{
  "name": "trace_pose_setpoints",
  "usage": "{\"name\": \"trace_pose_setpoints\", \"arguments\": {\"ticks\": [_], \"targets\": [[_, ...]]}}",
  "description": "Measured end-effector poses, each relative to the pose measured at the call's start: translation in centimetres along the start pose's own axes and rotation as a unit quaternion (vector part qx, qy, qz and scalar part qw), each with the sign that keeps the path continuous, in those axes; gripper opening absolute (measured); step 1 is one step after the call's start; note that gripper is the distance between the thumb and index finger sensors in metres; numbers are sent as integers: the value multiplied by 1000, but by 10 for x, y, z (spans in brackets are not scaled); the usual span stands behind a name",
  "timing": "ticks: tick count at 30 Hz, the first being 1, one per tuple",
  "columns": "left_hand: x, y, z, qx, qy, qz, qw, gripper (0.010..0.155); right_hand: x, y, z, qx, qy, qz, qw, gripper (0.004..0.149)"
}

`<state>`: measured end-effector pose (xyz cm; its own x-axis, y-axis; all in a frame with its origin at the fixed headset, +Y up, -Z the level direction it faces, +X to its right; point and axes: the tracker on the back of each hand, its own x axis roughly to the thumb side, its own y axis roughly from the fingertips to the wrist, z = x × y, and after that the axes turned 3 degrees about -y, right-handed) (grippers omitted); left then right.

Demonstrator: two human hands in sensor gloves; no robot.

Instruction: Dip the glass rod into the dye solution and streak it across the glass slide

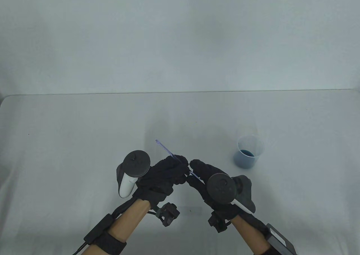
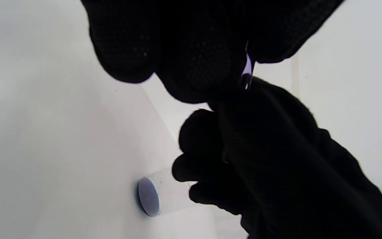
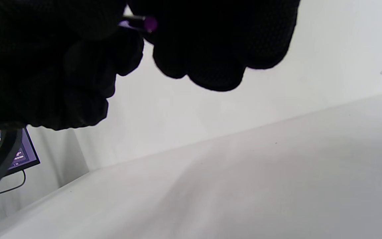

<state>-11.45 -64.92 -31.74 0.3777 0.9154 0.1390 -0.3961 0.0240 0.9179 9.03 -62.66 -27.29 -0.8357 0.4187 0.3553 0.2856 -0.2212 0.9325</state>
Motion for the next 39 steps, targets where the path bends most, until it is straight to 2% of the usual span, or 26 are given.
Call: {"name": "trace_pose_setpoints", "arguments": {"ticks": [3, 8, 11, 13, 16, 21, 24, 26, 28, 31, 33, 39], "targets": [[-5, 0, 5, -5, 0, -11, 1000, 49, 1, 1, -5, -10, 14, 1, 1000, 48], [-3, 0, 4, -6, -20, -6, 1000, 50, 4, 2, -4, -21, 37, 10, 999, 46], [7, 3, -1, -17, -43, 8, 999, 59, 0, -1, 15, -33, 10, -3, 999, 44], [13, 8, -11, 15, -129, 25, 991, 66, -7, -3, 35, -54, 21, -17, 998, 44], [18, 19, -27, 47, -255, 49, 965, 73, -25, -7, 78, -89, 47, -54, 993, 44], [13, 36, -52, 88, -414, 69, 904, 80, -58, -18, 137, -91, 122, -131, 980, 43], [3, 42, -64, 110, -487, 63, 864, 82, -77, -25, 157, -81, 182, -175, 964, 42], [-6, 45, -69, 110, -516, 55, 848, 84, -89, -29, 163, -64, 216, -203, 953, 42], [-17, 47, -71, 103, -528, 44, 842, 85, -98, -32, 163, -38, 237, -219, 946, 42], [-34, 51, -73, 100, -547, 23, 831, 87, -113, -40, 156, 7, 292, -247, 924, 42], [-44, 53, -74, 102, -545, 12, 832, 89, -121, -44, 149, 23, 304, -258, 917, 42], [-60, 55, -83, 90, -533, -16, 841, 90, -139, -66, 113, 121, 347, -280, 887, 42]]}}
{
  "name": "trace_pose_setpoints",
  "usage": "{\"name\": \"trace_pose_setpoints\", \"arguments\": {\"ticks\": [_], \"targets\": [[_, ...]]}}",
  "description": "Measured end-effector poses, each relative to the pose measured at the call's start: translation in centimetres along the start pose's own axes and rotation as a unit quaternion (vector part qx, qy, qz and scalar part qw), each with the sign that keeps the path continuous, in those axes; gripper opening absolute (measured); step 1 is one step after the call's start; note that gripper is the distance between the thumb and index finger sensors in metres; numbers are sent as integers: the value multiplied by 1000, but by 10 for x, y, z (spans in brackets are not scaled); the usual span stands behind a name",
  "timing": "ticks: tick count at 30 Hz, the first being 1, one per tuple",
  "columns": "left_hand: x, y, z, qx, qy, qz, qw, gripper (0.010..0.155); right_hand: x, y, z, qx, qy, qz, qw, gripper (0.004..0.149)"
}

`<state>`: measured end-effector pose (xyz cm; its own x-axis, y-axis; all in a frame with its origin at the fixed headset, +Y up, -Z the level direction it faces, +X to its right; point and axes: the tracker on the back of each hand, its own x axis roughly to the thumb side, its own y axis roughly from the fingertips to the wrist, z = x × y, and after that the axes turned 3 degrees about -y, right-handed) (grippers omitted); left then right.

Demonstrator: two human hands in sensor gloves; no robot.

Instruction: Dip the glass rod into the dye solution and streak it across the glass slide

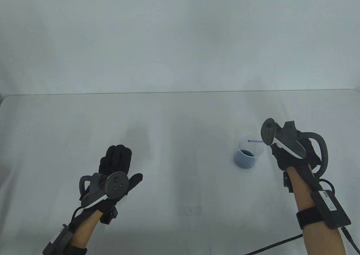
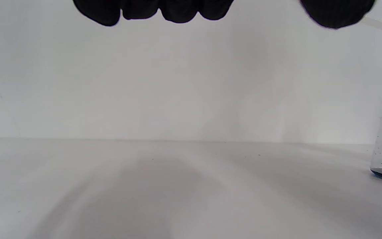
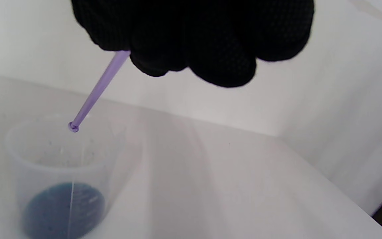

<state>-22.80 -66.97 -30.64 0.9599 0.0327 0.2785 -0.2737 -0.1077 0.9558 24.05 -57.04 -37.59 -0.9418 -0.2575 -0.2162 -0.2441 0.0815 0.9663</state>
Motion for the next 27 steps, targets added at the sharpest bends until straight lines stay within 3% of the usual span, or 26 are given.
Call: {"name": "trace_pose_setpoints", "arguments": {"ticks": [13, 27], "targets": [[0, 0, 3, -12, 1, 6, 1000, 89, 52, -23, -41, 54, 89, 32, 994, 42], [1, -1, 2, -15, 14, 11, 1000, 89, 52, -27, -43, 56, 67, 24, 996, 42]]}}
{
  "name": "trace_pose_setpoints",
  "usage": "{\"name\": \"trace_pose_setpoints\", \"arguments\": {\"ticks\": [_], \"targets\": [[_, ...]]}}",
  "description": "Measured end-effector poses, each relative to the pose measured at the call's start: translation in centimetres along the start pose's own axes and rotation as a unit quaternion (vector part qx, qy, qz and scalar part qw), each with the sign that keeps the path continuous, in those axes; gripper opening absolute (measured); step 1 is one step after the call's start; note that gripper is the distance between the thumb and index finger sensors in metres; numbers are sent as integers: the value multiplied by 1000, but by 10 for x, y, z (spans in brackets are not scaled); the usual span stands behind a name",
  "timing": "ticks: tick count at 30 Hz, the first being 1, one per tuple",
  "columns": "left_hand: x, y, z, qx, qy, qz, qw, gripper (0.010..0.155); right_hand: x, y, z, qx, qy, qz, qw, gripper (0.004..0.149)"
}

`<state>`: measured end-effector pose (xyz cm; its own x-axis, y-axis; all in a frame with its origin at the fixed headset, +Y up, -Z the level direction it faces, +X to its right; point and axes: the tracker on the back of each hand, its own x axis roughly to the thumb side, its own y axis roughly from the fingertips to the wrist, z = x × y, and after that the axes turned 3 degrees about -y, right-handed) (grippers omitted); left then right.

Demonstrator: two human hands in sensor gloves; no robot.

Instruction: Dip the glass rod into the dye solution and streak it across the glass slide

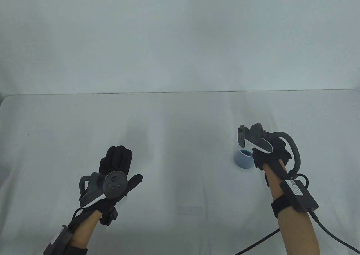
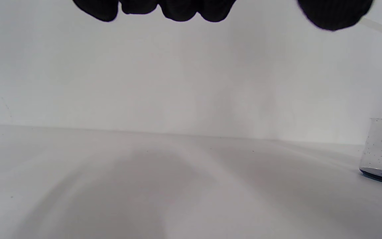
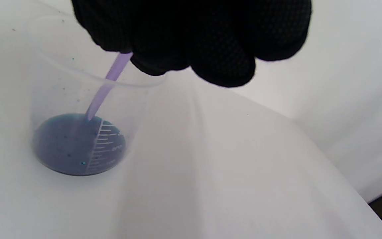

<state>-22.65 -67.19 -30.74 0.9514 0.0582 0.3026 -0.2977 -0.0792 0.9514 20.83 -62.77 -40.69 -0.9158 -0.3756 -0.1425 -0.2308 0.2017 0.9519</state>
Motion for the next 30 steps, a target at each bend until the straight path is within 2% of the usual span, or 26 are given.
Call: {"name": "trace_pose_setpoints", "arguments": {"ticks": [7, 16, 23, 30], "targets": [[2, 0, 1, -3, -4, 1, 1000, 88, -14, 2, 17, -11, -13, -11, 1000, 41], [3, 0, 2, -9, -6, 2, 1000, 88, -6, 0, 0, 18, -7, -1, 1000, 41], [5, -1, 4, -18, -12, 4, 1000, 87, -2, -4, -2, 3, -7, -10, 1000, 42], [5, -1, 4, -17, -12, 4, 1000, 87, -3, -4, -4, 21, -10, -3, 1000, 41]]}}
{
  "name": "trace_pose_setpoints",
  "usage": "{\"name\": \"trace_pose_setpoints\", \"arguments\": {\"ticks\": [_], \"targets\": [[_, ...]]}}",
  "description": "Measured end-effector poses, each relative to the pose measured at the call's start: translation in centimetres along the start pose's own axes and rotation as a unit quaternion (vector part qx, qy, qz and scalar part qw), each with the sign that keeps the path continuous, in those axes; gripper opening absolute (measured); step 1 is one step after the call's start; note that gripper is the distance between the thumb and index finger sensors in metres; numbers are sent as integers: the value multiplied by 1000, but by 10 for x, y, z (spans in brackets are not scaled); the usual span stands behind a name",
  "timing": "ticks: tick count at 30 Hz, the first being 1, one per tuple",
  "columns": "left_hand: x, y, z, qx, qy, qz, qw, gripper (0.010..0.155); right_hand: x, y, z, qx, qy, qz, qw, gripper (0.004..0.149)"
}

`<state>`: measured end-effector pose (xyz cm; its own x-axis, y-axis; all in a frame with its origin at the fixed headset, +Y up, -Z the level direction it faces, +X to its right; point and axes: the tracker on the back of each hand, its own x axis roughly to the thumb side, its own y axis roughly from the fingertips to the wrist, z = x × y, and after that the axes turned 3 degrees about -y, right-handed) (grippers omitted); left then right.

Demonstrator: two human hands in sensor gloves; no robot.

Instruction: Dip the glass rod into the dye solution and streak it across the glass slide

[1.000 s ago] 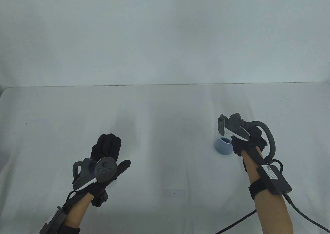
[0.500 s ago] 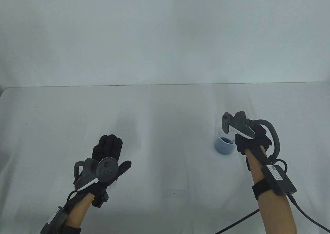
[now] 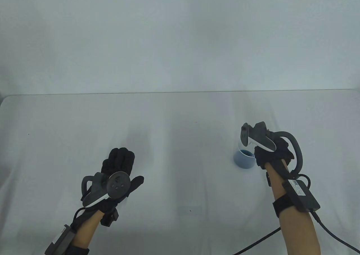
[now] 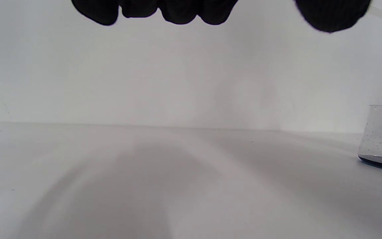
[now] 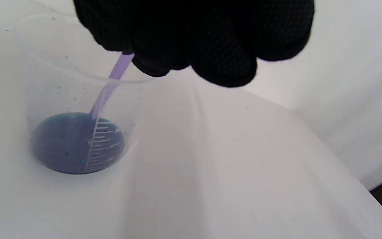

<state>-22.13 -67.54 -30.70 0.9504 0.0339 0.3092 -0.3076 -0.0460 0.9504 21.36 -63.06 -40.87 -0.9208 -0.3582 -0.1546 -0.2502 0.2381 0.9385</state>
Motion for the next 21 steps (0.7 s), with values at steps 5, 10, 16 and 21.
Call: {"name": "trace_pose_setpoints", "arguments": {"ticks": [5, 10, 16, 21], "targets": [[1, 0, 0, -3, -4, 2, 1000, 87, 0, 3, 1, -4, 1, -4, 1000, 42], [2, 0, -1, 3, 6, 4, 1000, 85, -13, 12, 14, -19, -7, -12, 1000, 42], [20, -6, -5, 3, -6, 40, 999, 83, -45, 37, 45, -67, -31, -28, 997, 42], [46, -16, 6, -43, -20, 88, 995, 83, -68, 67, 72, -111, -86, -10, 990, 42]]}}
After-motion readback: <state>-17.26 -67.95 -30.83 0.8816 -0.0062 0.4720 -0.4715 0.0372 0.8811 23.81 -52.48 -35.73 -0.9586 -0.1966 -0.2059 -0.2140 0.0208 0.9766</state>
